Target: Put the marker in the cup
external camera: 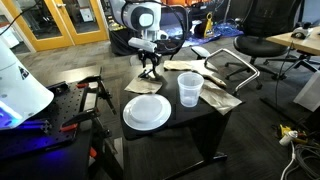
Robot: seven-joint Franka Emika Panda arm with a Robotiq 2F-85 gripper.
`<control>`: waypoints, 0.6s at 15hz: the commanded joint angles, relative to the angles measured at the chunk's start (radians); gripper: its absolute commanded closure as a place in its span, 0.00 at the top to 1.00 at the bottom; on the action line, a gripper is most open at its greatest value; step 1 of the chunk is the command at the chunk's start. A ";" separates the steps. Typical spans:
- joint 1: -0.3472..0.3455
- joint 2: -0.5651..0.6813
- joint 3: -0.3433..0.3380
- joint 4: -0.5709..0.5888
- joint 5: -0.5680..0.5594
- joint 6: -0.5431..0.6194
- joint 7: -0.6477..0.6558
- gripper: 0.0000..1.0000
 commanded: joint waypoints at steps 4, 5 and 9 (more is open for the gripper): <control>0.002 0.007 -0.005 0.020 -0.015 0.003 0.014 0.14; 0.002 0.008 -0.005 0.020 -0.014 0.003 0.015 0.07; 0.002 0.005 -0.003 0.019 -0.008 0.002 0.022 0.03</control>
